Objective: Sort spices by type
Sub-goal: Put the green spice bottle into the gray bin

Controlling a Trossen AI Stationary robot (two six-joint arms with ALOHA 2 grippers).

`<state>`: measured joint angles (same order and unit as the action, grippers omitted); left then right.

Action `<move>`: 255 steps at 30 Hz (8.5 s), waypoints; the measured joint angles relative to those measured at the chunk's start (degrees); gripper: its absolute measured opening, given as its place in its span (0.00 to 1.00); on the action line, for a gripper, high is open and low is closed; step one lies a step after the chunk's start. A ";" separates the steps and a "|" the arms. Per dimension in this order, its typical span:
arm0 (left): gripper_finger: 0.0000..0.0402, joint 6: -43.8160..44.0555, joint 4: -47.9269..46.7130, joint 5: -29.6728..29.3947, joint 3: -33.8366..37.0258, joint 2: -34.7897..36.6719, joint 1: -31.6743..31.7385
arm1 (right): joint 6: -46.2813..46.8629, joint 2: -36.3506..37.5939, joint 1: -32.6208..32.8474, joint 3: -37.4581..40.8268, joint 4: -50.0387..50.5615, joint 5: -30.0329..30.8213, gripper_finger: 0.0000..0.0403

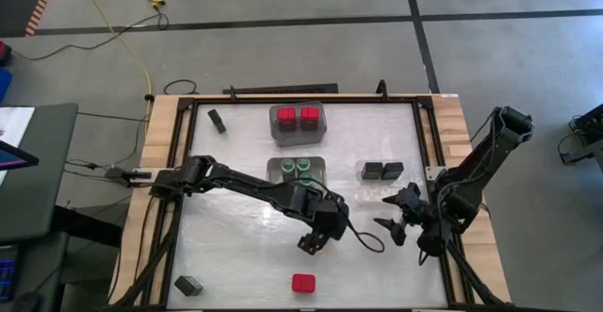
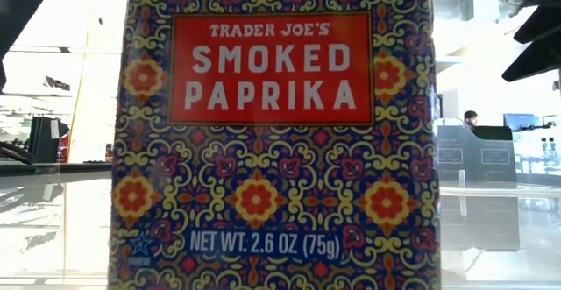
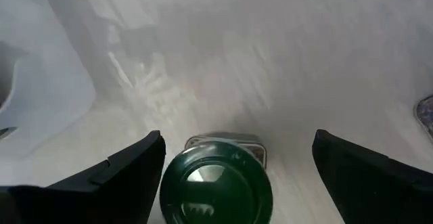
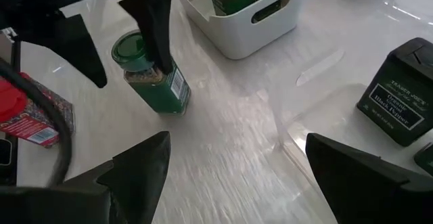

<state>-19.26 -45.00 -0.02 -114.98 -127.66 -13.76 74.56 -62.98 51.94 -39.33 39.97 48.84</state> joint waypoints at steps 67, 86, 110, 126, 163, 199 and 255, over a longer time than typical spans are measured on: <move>0.48 21.57 -27.69 -14.05 -15.96 2.17 -2.00 | -0.02 0.00 0.00 -0.02 0.24 0.00 0.92; 0.48 39.13 2.62 -12.79 38.89 43.28 4.05 | -0.02 -0.02 0.00 -0.02 0.25 0.00 0.92; 0.48 24.62 7.30 -11.02 40.85 34.68 9.46 | 0.42 0.00 -0.02 0.00 -0.08 0.02 0.92; 0.48 21.42 8.56 -9.46 40.79 33.75 11.28 | 0.57 -0.01 -0.02 0.00 -0.16 0.02 0.92; 0.48 22.06 9.70 -9.30 41.32 30.12 10.35 | 0.44 -0.02 -0.02 0.00 -0.15 0.06 0.92; 0.48 19.27 11.57 -7.75 41.25 25.29 12.50 | 0.38 0.00 -0.02 0.00 -0.17 0.04 0.92; 0.72 21.52 12.55 -7.23 42.60 24.59 12.49 | 0.45 -0.02 -0.02 0.00 -0.21 0.03 0.92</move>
<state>2.26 -32.45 -7.25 -72.38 -103.07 -1.28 75.01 -63.00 51.92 -39.33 39.76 48.87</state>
